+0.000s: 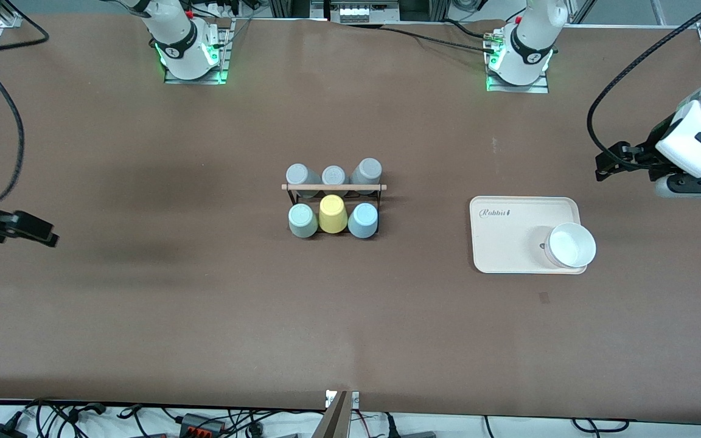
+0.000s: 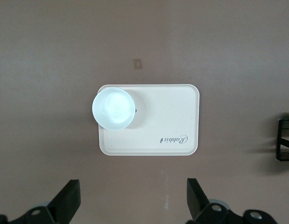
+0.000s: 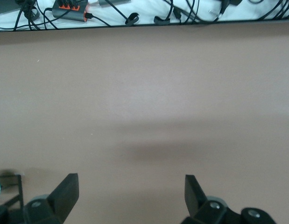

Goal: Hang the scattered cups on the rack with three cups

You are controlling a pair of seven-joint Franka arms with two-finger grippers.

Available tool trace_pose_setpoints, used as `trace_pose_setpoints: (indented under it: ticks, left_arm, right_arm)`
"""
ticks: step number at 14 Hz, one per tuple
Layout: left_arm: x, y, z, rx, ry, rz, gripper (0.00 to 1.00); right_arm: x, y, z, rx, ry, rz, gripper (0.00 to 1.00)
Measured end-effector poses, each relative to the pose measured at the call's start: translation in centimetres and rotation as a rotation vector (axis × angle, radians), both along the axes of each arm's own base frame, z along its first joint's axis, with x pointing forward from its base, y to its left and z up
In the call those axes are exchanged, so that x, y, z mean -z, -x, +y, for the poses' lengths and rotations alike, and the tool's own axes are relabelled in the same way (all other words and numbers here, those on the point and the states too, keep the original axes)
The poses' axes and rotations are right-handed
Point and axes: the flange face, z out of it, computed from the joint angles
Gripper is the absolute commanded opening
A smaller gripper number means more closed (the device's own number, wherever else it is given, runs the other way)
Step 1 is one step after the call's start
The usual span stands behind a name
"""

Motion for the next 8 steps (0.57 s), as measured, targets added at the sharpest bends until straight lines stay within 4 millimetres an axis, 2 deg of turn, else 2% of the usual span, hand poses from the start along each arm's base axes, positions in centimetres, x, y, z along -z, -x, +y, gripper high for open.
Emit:
trace_pose_setpoints:
  ticks: [3, 8]
  left_arm:
    - [0.0, 0.0, 0.0, 0.002, 0.000, 0.000, 1.00]
    - [0.1, 0.5, -0.2, 0.006, -0.002, 0.005, 1.00]
  right_arm:
    - [-1.5, 2.1, -0.7, -0.009, 0.003, 0.057, 1.00]
    - [0.2, 5.5, -0.7, -0.008, 0.003, 0.070, 1.00]
